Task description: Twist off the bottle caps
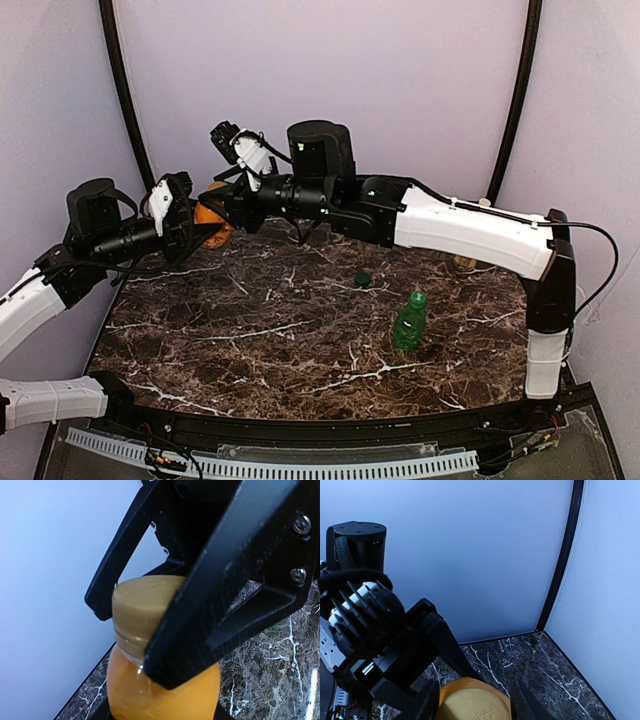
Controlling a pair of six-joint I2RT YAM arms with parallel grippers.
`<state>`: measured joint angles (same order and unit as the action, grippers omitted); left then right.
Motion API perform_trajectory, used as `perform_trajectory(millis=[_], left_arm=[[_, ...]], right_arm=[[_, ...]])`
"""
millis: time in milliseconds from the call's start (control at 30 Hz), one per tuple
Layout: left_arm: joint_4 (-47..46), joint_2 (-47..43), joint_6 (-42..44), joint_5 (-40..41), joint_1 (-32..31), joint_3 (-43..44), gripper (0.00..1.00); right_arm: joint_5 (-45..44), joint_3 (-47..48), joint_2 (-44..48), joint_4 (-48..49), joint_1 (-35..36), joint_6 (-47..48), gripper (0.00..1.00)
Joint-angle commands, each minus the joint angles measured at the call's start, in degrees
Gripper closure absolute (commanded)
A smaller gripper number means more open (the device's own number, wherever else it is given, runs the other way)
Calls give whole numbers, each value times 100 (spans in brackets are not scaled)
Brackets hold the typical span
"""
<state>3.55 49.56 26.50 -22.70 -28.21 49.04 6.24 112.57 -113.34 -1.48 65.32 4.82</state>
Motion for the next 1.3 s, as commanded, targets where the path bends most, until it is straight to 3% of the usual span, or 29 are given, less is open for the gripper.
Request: perform_trajectory(millis=[0,100,167,200,233,300,367,900,1067,1267], left_arm=[[1,-27,55,-42,-27,-20,80],[-24,-48,29,-40,-27,-45,80],[-34,-63,34,-56,-27,-54,76],[-26,-79,38,-66,-27,-62,70],[-15,-100,39,-94,-27,-90,54],[48,-137,44,-169,-27,-166,35],[109,-161,43,-178,-27,-272,25],[222,-34,-76,-98,-27,-426,20],[23,-41,-233,-143,-27,-318,28],[-128,-39,-248,-155,-27,-160,29]], right_arm=[[-47,50,-22,-37,8,-36,64],[14,0,-12,-19,-18,-63,75],[54,-44,16,-11,-40,-97,95],[86,-60,40,-11,-54,-110,100],[147,-85,66,1,-70,-139,100],[280,-138,142,62,-106,-205,100],[396,-207,221,119,-127,-270,100],[791,-500,526,651,-136,-471,100],[797,-543,511,657,-138,-477,100],[794,-552,479,666,-144,-482,100]])
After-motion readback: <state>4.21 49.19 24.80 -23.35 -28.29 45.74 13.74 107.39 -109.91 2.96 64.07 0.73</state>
